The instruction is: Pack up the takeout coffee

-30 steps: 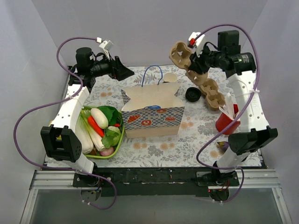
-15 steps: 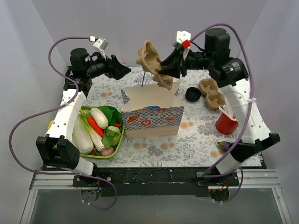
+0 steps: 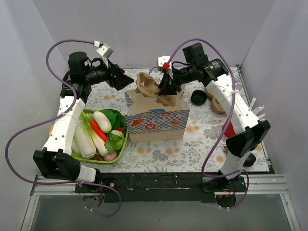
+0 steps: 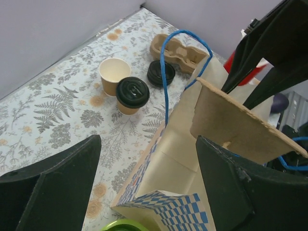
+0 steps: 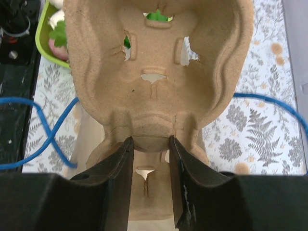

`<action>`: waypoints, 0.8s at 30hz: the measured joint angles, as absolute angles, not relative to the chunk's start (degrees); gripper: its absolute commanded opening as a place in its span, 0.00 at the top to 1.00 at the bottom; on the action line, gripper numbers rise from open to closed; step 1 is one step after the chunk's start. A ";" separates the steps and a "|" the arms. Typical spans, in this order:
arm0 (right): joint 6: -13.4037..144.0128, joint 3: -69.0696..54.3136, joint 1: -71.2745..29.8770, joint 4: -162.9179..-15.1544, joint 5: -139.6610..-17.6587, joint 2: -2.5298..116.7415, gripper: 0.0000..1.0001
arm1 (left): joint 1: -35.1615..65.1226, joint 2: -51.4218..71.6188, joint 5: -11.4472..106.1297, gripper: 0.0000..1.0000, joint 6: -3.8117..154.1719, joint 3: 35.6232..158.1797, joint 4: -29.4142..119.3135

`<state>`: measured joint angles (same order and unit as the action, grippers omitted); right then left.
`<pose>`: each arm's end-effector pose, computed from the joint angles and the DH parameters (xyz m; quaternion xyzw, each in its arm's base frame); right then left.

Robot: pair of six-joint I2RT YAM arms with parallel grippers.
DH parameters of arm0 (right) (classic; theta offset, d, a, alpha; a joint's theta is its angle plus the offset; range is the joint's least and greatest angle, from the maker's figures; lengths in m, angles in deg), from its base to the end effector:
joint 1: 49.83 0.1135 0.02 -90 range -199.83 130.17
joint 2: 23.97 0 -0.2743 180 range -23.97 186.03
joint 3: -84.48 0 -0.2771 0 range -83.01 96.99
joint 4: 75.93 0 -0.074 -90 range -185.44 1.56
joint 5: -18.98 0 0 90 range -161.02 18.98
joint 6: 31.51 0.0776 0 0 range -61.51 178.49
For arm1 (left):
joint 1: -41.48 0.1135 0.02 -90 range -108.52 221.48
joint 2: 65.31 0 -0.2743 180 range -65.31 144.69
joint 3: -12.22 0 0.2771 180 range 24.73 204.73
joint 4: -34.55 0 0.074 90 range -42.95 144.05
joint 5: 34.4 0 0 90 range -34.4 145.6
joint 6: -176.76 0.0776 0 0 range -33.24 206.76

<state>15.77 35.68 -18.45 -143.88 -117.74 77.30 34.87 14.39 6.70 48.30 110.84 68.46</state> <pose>0.3240 0.2638 0.4424 -0.6359 0.5539 0.3149 0.4355 0.3448 -0.0988 0.4409 0.0442 0.7636 -0.5157 0.3861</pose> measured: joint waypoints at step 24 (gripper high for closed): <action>7.16 19.94 -13.79 -152.65 -103.88 66.46 0.99 | 26.39 30.92 -4.43 0.46 70.64 124.76 94.10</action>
